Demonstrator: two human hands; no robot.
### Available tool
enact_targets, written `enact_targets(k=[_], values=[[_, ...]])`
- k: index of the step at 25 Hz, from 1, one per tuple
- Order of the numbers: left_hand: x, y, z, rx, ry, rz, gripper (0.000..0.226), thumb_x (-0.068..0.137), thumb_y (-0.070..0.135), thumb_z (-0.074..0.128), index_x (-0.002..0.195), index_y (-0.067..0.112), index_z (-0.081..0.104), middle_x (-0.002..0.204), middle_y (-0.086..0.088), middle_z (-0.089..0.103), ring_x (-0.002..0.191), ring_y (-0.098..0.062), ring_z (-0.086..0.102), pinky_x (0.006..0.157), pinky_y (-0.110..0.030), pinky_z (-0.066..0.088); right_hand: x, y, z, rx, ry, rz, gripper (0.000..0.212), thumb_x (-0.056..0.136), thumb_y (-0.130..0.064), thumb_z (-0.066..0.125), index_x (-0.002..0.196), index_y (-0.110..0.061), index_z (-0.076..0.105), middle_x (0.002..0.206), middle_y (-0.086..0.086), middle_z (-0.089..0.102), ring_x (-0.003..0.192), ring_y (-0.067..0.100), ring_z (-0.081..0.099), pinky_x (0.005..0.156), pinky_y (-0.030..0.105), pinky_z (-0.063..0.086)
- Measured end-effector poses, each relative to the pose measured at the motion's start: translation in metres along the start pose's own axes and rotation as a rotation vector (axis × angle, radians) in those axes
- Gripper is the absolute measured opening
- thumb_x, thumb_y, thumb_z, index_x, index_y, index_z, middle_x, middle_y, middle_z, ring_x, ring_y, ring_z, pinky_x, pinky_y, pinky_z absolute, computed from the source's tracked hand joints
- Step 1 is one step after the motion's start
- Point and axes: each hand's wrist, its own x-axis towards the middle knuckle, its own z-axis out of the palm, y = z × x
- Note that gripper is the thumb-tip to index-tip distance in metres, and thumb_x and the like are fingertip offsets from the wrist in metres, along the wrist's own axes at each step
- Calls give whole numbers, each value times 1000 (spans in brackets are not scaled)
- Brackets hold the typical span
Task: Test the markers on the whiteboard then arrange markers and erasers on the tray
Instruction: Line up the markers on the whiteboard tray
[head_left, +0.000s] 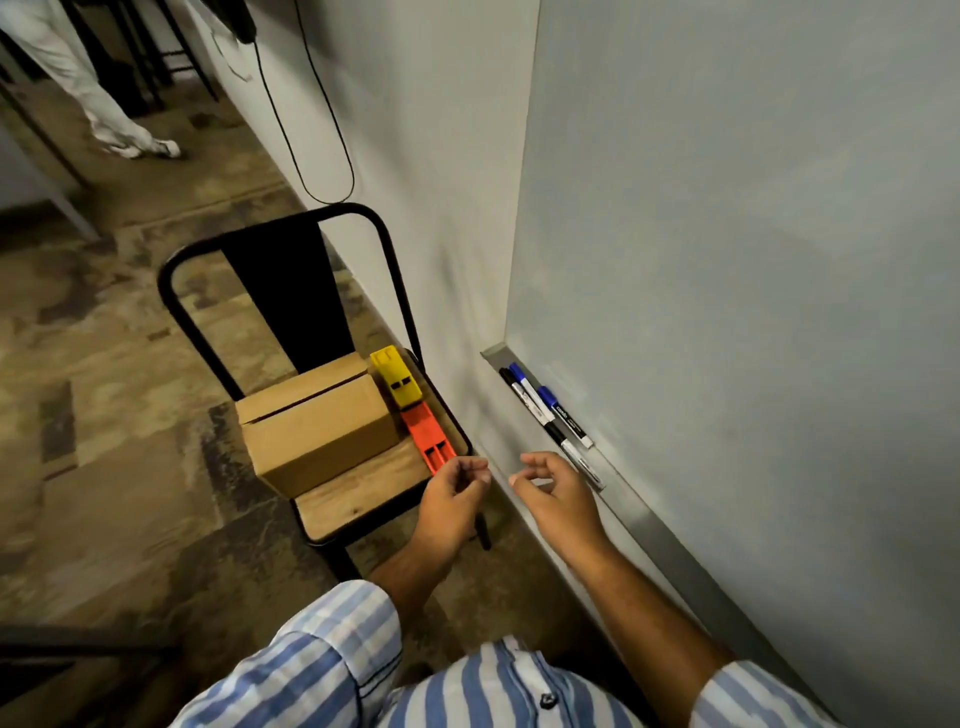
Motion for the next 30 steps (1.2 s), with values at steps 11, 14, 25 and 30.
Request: enact_targets(k=[11, 14, 25, 30], values=[[11, -2, 18, -122, 333, -158, 15, 100, 3, 66, 114, 8, 69, 97, -1, 69, 88, -13, 63, 80, -32, 50, 64, 5, -15, -154, -293, -49, 31, 96, -28, 76, 125, -30, 65, 110, -11, 69, 102, 7, 67, 80, 21, 53], [18, -6, 10, -150, 366, -190, 15, 101, 4, 66, 113, 13, 68, 99, 0, 70, 91, -13, 63, 80, -31, 50, 70, 7, -6, -183, -336, -55, 35, 96, -27, 76, 128, -29, 64, 112, -11, 68, 101, 7, 66, 81, 22, 54], [92, 3, -44, -101, 244, -276, 14, 101, 6, 65, 111, 15, 65, 109, -9, 72, 95, -24, 70, 71, -33, 55, 116, -9, 43, -219, -239, -18, 40, 94, -29, 78, 132, -31, 63, 114, -14, 66, 98, 7, 66, 76, 20, 53], [120, -6, -72, -96, 211, -326, 16, 99, 1, 65, 108, 14, 64, 109, -17, 72, 89, -26, 69, 74, -37, 56, 129, -12, 72, -227, -193, 30, 44, 93, -28, 79, 133, -32, 62, 115, -14, 65, 91, 8, 66, 71, 17, 50]])
